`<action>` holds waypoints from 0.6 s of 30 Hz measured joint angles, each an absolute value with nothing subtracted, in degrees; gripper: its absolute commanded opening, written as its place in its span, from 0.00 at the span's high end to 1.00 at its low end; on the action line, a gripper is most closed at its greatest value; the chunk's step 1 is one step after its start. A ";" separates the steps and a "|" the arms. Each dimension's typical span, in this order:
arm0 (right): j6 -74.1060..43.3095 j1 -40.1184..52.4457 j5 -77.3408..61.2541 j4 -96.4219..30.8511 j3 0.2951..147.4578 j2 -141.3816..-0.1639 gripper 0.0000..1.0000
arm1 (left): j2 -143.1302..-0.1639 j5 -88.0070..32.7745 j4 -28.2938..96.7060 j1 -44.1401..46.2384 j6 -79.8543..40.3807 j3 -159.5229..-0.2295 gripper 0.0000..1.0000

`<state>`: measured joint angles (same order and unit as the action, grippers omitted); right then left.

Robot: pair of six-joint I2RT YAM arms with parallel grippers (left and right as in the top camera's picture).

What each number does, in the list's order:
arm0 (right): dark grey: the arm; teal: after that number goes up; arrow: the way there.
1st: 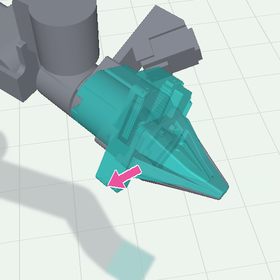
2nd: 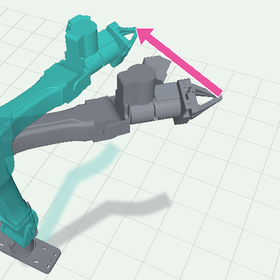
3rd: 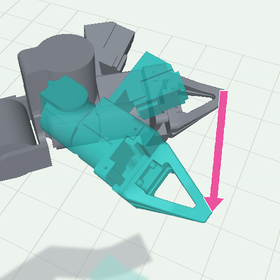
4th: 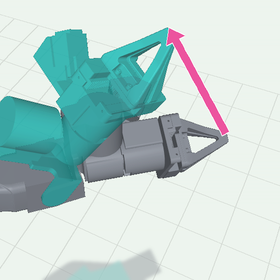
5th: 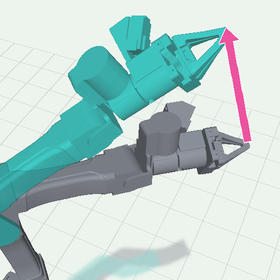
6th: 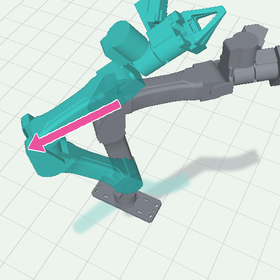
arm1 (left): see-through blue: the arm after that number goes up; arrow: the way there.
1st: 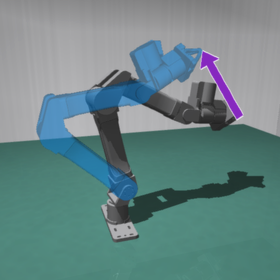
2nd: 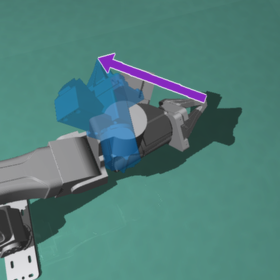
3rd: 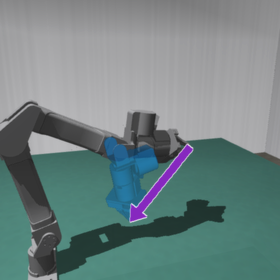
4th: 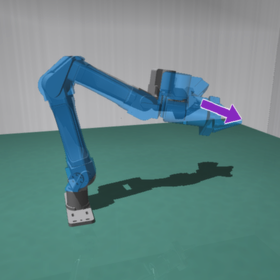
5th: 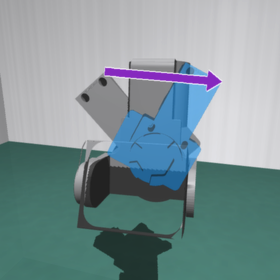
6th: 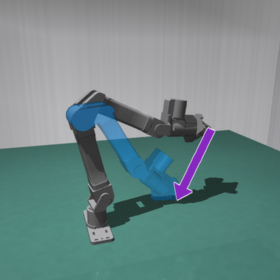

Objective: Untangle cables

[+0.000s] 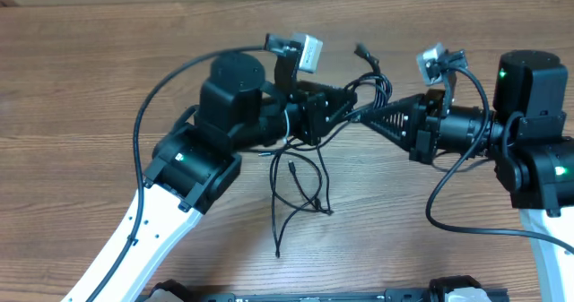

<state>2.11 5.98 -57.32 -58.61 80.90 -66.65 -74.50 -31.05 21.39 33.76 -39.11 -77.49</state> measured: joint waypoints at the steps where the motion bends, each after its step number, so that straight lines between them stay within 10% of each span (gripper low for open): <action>1: 3.07 5.98 -57.17 -59.86 80.90 -66.74 0.96 | -74.50 -29.91 22.48 34.20 -41.41 -77.47 0.96; 18: 23.22 6.20 -65.04 -70.67 80.90 -64.25 0.96 | -74.59 -15.49 27.70 33.23 -68.73 -77.28 0.96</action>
<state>23.22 6.20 -65.04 -70.67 80.90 -64.25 -74.59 -15.49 27.70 33.23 -68.73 -77.28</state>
